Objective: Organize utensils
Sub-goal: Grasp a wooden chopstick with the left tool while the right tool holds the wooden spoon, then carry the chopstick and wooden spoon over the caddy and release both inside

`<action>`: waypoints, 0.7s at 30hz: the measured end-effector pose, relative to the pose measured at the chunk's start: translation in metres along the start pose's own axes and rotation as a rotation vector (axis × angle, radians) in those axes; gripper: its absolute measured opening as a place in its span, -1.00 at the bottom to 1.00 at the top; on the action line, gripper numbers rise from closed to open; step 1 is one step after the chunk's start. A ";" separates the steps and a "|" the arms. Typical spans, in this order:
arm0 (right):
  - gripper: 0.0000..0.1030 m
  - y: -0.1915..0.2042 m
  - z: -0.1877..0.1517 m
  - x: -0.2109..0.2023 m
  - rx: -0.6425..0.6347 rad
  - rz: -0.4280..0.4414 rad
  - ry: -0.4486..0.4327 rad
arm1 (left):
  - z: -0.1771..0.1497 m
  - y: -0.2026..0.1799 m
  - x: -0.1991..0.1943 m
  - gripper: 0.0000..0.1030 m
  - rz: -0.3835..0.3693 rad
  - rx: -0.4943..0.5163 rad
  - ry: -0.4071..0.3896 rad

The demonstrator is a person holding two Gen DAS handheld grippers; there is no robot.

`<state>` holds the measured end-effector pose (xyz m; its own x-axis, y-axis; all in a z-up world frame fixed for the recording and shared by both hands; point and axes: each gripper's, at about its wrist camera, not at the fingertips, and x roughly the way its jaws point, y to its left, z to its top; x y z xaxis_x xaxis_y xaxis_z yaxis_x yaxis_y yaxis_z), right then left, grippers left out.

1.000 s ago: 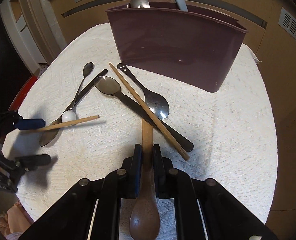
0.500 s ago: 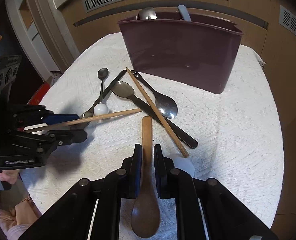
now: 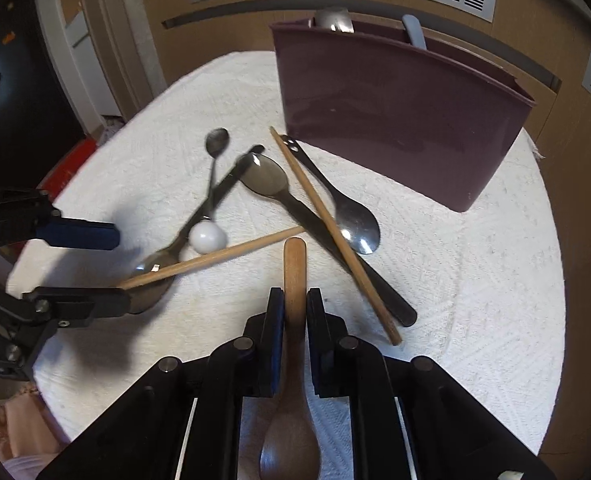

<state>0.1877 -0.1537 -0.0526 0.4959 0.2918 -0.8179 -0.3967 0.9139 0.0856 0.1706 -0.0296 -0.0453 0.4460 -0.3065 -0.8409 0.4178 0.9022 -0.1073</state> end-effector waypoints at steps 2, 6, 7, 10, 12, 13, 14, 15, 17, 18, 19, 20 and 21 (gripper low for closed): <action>-0.79 -0.005 -0.001 -0.011 0.035 0.013 -0.033 | 0.006 -0.007 -0.001 -0.11 0.011 0.033 -0.011; -0.79 -0.021 -0.003 -0.031 0.118 0.066 -0.082 | 0.028 -0.028 0.013 -0.54 0.039 0.161 0.016; -0.79 -0.024 -0.004 -0.035 0.132 0.074 -0.090 | 0.034 -0.033 0.020 -0.56 0.051 0.197 0.036; -0.79 -0.029 -0.008 -0.041 0.154 0.082 -0.106 | 0.048 -0.044 0.038 -0.57 0.085 0.294 0.098; -0.79 -0.029 -0.011 -0.043 0.160 0.090 -0.112 | 0.056 -0.048 0.052 -0.56 0.098 0.357 0.155; -0.79 -0.031 -0.012 -0.043 0.165 0.095 -0.115 | 0.060 -0.049 0.057 -0.56 0.116 0.374 0.165; -0.79 -0.032 -0.014 -0.044 0.169 0.097 -0.118 | 0.064 -0.050 0.063 -0.56 0.141 0.386 0.178; -0.79 -0.033 -0.014 -0.044 0.174 0.099 -0.121 | 0.067 -0.049 0.069 -0.56 0.149 0.385 0.200; -0.79 -0.034 -0.013 -0.045 0.183 0.103 -0.123 | 0.070 -0.046 0.075 -0.57 0.140 0.367 0.217; -0.79 -0.036 -0.014 -0.046 0.189 0.104 -0.124 | 0.070 -0.045 0.077 -0.66 0.129 0.351 0.223; -0.79 -0.038 -0.014 -0.046 0.194 0.103 -0.126 | 0.069 -0.042 0.079 -0.81 0.117 0.324 0.224; -0.79 -0.039 -0.014 -0.047 0.199 0.103 -0.128 | 0.067 -0.039 0.078 -0.84 0.104 0.294 0.214; -0.79 -0.040 -0.014 -0.048 0.204 0.102 -0.132 | 0.065 -0.036 0.075 -0.86 0.101 0.258 0.197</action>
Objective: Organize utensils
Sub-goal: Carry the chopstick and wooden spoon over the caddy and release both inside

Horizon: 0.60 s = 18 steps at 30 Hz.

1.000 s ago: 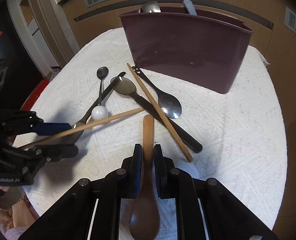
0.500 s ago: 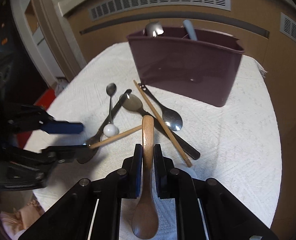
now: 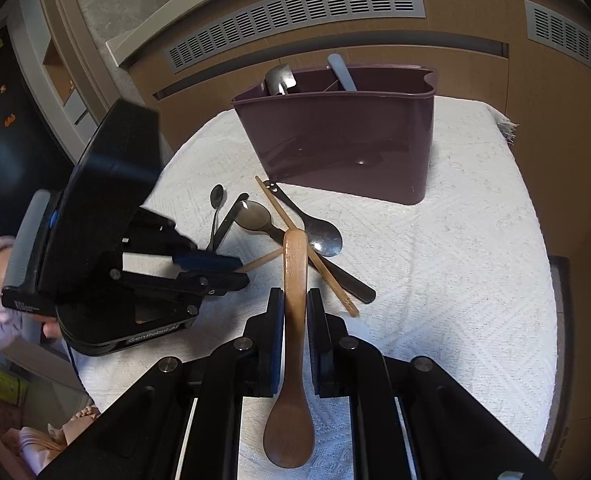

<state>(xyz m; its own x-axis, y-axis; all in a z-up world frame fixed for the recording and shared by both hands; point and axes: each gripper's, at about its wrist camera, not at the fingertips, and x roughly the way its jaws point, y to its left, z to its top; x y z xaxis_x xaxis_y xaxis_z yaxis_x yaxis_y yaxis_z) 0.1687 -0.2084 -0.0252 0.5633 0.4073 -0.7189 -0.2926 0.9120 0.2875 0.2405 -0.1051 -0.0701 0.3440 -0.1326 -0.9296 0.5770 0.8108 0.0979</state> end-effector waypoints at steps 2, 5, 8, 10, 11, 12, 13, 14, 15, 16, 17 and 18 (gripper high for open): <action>-0.79 0.000 -0.001 -0.003 0.006 -0.010 -0.010 | -0.010 0.005 -0.006 -0.88 -0.008 -0.075 -0.047; -0.79 0.005 -0.003 -0.012 0.000 -0.026 -0.038 | -0.030 0.013 -0.024 -0.89 -0.036 -0.207 -0.160; -0.79 0.012 -0.005 -0.023 -0.013 -0.016 -0.066 | -0.047 0.022 -0.044 -0.89 -0.083 -0.335 -0.277; -0.79 0.016 -0.005 -0.026 -0.021 -0.020 -0.065 | -0.053 0.028 -0.050 -0.89 -0.113 -0.407 -0.312; -0.79 0.018 -0.005 -0.027 -0.020 -0.021 -0.061 | -0.056 0.032 -0.053 -0.89 -0.147 -0.433 -0.322; -0.79 0.019 -0.004 -0.029 -0.019 -0.020 -0.060 | -0.058 0.036 -0.056 -0.89 -0.170 -0.455 -0.336; -0.79 0.019 -0.003 -0.031 -0.017 -0.020 -0.063 | -0.060 0.038 -0.061 -0.89 -0.173 -0.469 -0.353; -0.79 0.020 -0.003 -0.035 -0.015 -0.022 -0.069 | -0.064 0.037 -0.069 -0.89 -0.170 -0.474 -0.372; -0.79 0.021 -0.001 -0.038 -0.014 -0.026 -0.078 | -0.065 0.038 -0.076 -0.89 -0.160 -0.482 -0.398; -0.79 0.021 0.000 -0.041 -0.014 -0.031 -0.087 | -0.065 0.038 -0.082 -0.89 -0.153 -0.487 -0.421; -0.79 0.022 0.001 -0.043 -0.013 -0.034 -0.097 | -0.063 0.039 -0.090 -0.89 -0.155 -0.489 -0.439; -0.79 0.023 0.002 -0.046 -0.014 -0.032 -0.105 | -0.065 0.040 -0.096 -0.89 -0.161 -0.493 -0.459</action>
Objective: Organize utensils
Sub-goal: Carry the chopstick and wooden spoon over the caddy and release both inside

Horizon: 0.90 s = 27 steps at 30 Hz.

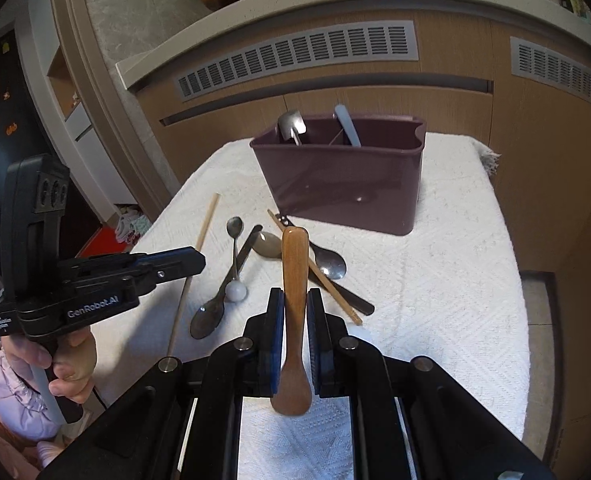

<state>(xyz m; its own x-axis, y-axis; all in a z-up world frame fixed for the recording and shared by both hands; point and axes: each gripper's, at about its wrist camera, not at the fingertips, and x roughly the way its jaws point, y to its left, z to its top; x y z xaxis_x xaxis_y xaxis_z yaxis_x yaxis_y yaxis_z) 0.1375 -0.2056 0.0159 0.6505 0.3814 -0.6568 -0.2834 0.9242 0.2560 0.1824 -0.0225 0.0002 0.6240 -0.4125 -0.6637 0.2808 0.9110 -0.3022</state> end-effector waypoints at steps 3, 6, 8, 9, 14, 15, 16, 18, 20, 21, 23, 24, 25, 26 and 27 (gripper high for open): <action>-0.79 0.005 0.005 -0.008 -0.015 -0.005 -0.025 | 0.004 -0.006 -0.013 -0.89 -0.009 0.009 -0.048; -0.79 0.010 0.011 -0.016 -0.035 -0.007 -0.049 | 0.013 -0.013 -0.026 -0.89 0.001 0.038 -0.103; -0.79 0.013 0.018 -0.020 -0.051 -0.015 -0.069 | 0.022 -0.018 -0.032 -0.89 0.007 0.055 -0.143; -0.79 0.013 0.021 -0.022 -0.055 -0.017 -0.079 | 0.026 -0.019 -0.035 -0.89 0.006 0.060 -0.154; -0.79 0.014 0.055 -0.041 -0.073 -0.026 -0.152 | 0.070 -0.029 -0.051 -0.89 0.001 0.080 -0.258; -0.79 0.014 0.063 -0.045 -0.081 -0.035 -0.174 | 0.086 -0.033 -0.058 -0.89 -0.004 0.093 -0.295; -0.79 0.015 0.079 -0.054 -0.097 -0.055 -0.214 | 0.099 -0.036 -0.065 -0.89 -0.008 0.103 -0.325; -0.79 0.016 0.104 -0.068 -0.122 -0.094 -0.278 | 0.125 -0.042 -0.077 -0.89 -0.015 0.128 -0.387; -0.79 0.016 0.129 -0.076 -0.152 -0.131 -0.327 | 0.152 -0.048 -0.086 -0.89 -0.006 0.154 -0.448; -0.79 0.016 0.138 -0.076 -0.159 -0.146 -0.339 | 0.162 -0.049 -0.087 -0.89 0.000 0.161 -0.469; -0.79 0.013 0.159 -0.074 -0.168 -0.166 -0.363 | 0.181 -0.050 -0.086 -0.89 0.006 0.166 -0.497; -0.79 0.010 0.167 -0.071 -0.173 -0.176 -0.370 | 0.192 -0.047 -0.082 -0.89 0.003 0.162 -0.502; -0.79 0.007 0.173 -0.066 -0.174 -0.187 -0.371 | 0.199 -0.045 -0.077 -0.89 0.001 0.158 -0.502; -0.79 0.004 0.178 -0.060 -0.170 -0.196 -0.370 | 0.204 -0.042 -0.071 -0.89 0.002 0.153 -0.501; -0.79 -0.001 0.183 -0.052 -0.164 -0.200 -0.364 | 0.210 -0.039 -0.063 -0.89 0.004 0.148 -0.496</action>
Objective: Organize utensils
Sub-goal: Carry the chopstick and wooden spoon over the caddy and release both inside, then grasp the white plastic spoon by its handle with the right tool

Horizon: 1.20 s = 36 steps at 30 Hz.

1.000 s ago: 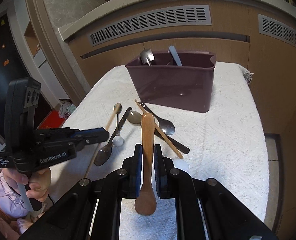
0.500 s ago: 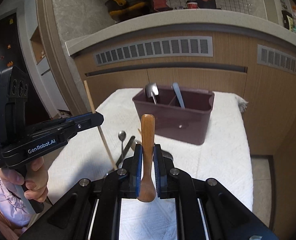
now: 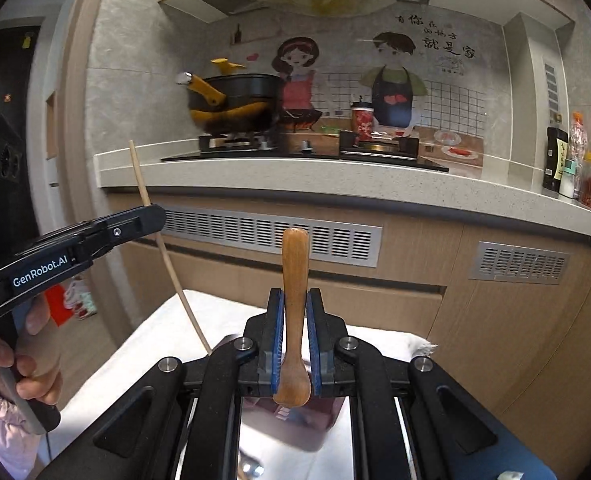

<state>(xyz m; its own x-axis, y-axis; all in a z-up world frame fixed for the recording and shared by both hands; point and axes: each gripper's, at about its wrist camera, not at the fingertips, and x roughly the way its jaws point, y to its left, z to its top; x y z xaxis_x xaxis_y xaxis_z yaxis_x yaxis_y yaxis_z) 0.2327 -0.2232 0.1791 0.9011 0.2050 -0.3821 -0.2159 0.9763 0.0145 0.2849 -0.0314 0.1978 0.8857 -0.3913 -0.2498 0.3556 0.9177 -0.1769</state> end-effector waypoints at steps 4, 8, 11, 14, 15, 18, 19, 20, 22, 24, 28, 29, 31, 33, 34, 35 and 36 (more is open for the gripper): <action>-0.79 -0.009 -0.006 0.034 0.023 -0.005 0.049 | -0.014 0.014 0.040 -0.89 0.008 -0.023 0.053; -0.79 -0.018 -0.029 0.071 0.053 0.002 0.139 | -0.045 0.025 0.074 -0.89 0.010 -0.042 0.139; -0.79 -0.021 -0.052 0.094 0.075 0.019 0.218 | -0.067 0.030 0.093 -0.89 0.008 -0.055 0.204; -0.77 -0.020 -0.073 0.113 0.079 0.040 0.305 | -0.089 0.036 0.111 -0.83 -0.020 -0.081 0.303; -0.74 -0.019 -0.078 0.117 0.082 0.048 0.323 | -0.096 0.037 0.114 -0.82 -0.021 -0.085 0.326; -0.31 -0.017 -0.092 0.119 0.076 0.050 0.338 | -0.110 0.036 0.113 -0.77 -0.007 -0.071 0.354; -0.21 -0.016 -0.094 0.116 0.065 0.039 0.327 | -0.112 0.036 0.109 -0.71 -0.006 -0.068 0.353; -0.12 -0.014 -0.095 0.111 0.049 0.025 0.313 | -0.114 0.036 0.105 -0.66 -0.004 -0.064 0.352; -0.01 -0.010 -0.099 0.096 0.020 -0.005 0.285 | -0.118 0.036 0.092 -0.28 0.009 -0.045 0.351; 0.24 -0.006 -0.102 0.081 0.008 -0.013 0.255 | -0.122 0.038 0.079 -0.06 0.024 -0.024 0.345; 0.86 0.000 -0.111 0.051 0.002 -0.036 0.193 | -0.141 0.044 0.052 -0.03 0.077 0.020 0.380; 0.86 0.004 -0.115 0.045 -0.009 -0.052 0.189 | -0.149 0.047 0.046 -0.03 0.092 0.019 0.398; 0.93 0.011 -0.123 0.038 -0.044 -0.078 0.198 | -0.163 0.055 0.036 0.00 0.112 0.003 0.435; 0.97 0.020 -0.134 0.032 -0.093 -0.122 0.214 | -0.180 0.059 0.026 0.00 0.123 -0.009 0.472; 0.97 0.023 -0.138 0.030 -0.112 -0.140 0.220 | -0.188 0.059 0.022 0.00 0.124 -0.003 0.491; 0.98 0.028 -0.146 0.028 -0.138 -0.162 0.234 | -0.195 0.059 0.020 0.00 0.121 0.004 0.505; 0.98 0.030 -0.152 0.026 -0.152 -0.167 0.249 | -0.204 0.058 0.016 0.01 0.115 0.013 0.533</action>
<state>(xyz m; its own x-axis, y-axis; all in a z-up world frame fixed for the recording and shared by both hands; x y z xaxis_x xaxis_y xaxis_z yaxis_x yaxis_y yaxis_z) 0.1926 -0.1989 0.0289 0.8131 0.0011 -0.5822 -0.1434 0.9696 -0.1984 0.2589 0.0016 -0.0109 0.6461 -0.2658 -0.7154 0.2723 0.9560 -0.1093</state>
